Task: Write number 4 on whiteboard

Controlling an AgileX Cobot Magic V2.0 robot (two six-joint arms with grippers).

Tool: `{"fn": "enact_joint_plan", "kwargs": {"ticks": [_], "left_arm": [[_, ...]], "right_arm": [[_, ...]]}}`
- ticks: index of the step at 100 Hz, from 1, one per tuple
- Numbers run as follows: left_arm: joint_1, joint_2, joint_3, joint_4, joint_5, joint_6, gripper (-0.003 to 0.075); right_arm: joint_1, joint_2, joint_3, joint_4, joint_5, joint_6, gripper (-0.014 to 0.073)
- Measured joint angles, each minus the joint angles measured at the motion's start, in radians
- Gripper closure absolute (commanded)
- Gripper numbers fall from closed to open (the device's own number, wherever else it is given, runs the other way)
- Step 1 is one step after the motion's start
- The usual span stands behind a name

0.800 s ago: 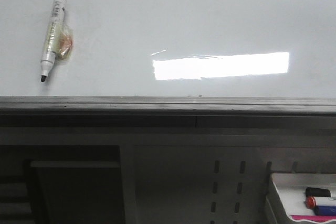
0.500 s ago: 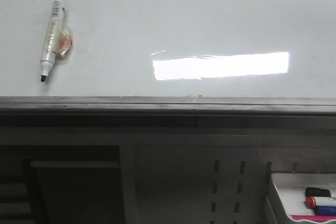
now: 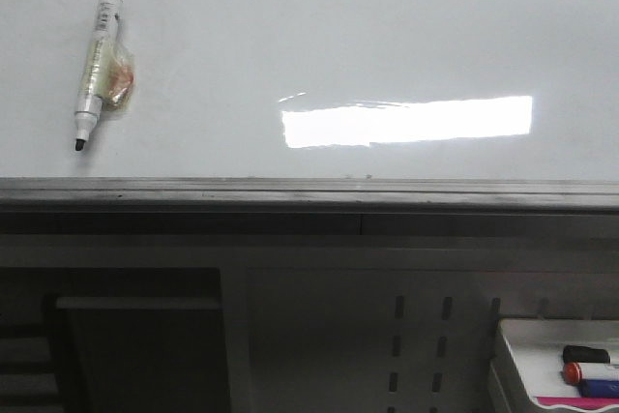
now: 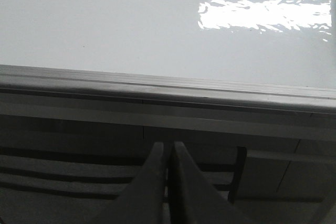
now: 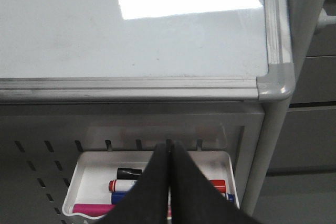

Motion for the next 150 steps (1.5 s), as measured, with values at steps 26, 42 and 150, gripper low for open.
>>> {"fn": "enact_joint_plan", "kwargs": {"ticks": [26,42,150], "left_arm": [[0.0,0.0,0.0,0.0,-0.002,0.0,0.0741],[0.0,0.0,0.0,0.036,-0.006,0.0,0.0741],[0.0,0.0,0.0,0.061,-0.192,0.0,0.0741]], "right_arm": [[0.0,0.0,-0.002,0.0,0.0,0.0,0.0658],[0.0,0.0,-0.002,0.0,0.0,0.0,0.0658],[0.0,0.0,0.0,-0.043,-0.196,0.017,0.0658]]}}
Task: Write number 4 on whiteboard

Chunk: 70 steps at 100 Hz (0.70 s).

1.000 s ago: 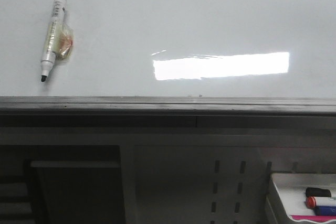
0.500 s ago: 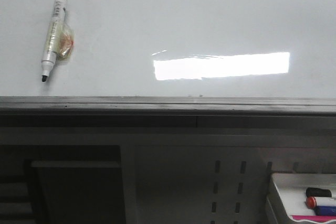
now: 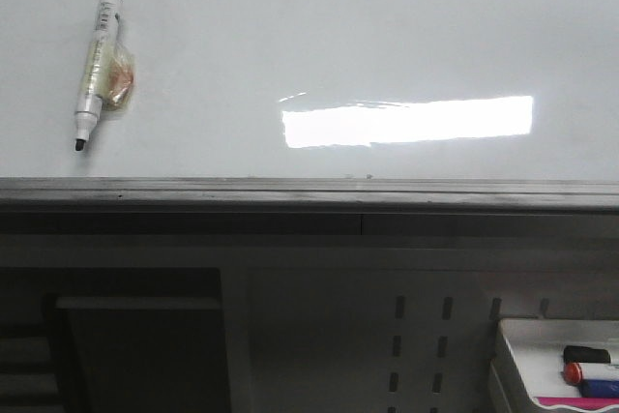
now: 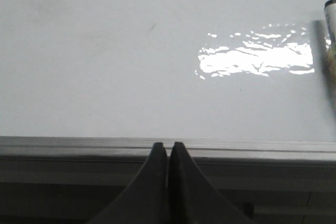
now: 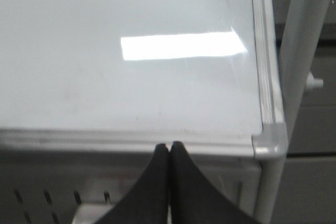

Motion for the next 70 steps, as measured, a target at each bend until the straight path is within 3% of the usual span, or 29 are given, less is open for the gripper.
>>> {"fn": "enact_joint_plan", "kwargs": {"ticks": [30,37,43,51,70], "left_arm": [[0.0,0.073,-0.019,-0.03,0.012,0.0,0.0741],[0.0,0.104,-0.049,-0.03,0.023,0.0,0.0741],[0.0,0.135,-0.087,-0.027,0.027,0.0,0.0741],[0.0,0.177,-0.147,-0.003,0.053,0.0,0.0741],[0.0,0.318,-0.299,0.022,0.129,0.0,0.0741]], "right_arm": [[-0.002,0.0,0.0,0.044,-0.446,0.032,0.0658],[-0.002,-0.002,0.0,0.05,-0.49,0.069,0.0658],[-0.002,-0.002,0.0,0.052,-0.43,0.102,0.0658],[-0.002,-0.004,-0.03,0.054,-0.192,0.119,0.0658],[-0.002,0.138,-0.194,0.061,0.136,0.128,0.0658]]}}
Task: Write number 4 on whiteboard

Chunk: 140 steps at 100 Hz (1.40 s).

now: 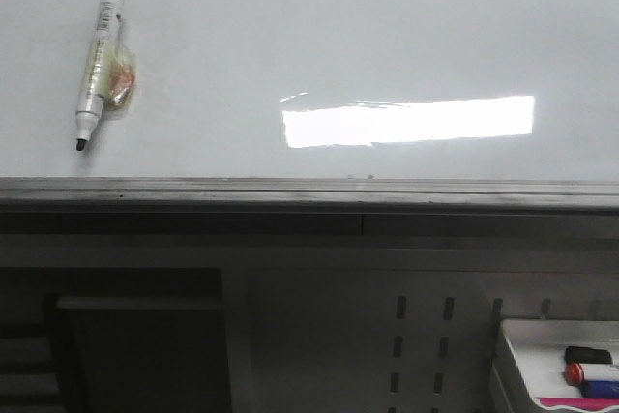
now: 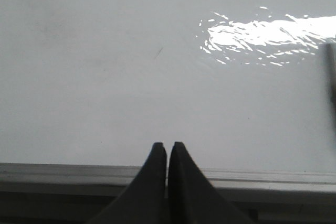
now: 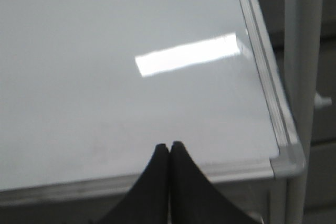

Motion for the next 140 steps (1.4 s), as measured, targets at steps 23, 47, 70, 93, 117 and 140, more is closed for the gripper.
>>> {"fn": "enact_joint_plan", "kwargs": {"ticks": [23,47,70,93,117,140], "left_arm": [[0.0,0.163,-0.095,0.004,-0.036,0.0,0.057],[-0.002,0.334,-0.081,-0.04,-0.26,0.0,0.0188],[-0.226,0.529,-0.077,-0.05,-0.438,0.0,0.0265],[-0.487,0.758,-0.079,-0.09,-0.569,0.0,0.0293],[-0.507,0.934,-0.096,-0.187,-0.68,0.0,0.0297],[-0.509,1.021,-0.136,-0.205,-0.708,0.0,0.0569]], "right_arm": [[0.0,0.271,-0.101,0.029,0.106,0.004,0.0658],[0.0,0.381,-0.103,0.031,0.107,0.004,0.0658],[0.0,0.4,-0.103,0.031,0.111,0.004,0.0658],[0.0,0.4,-0.103,0.031,0.103,0.004,0.0658],[0.007,0.4,-0.103,0.031,0.101,0.006,0.0658],[0.039,0.4,-0.103,0.031,0.108,0.006,0.0658]]}}
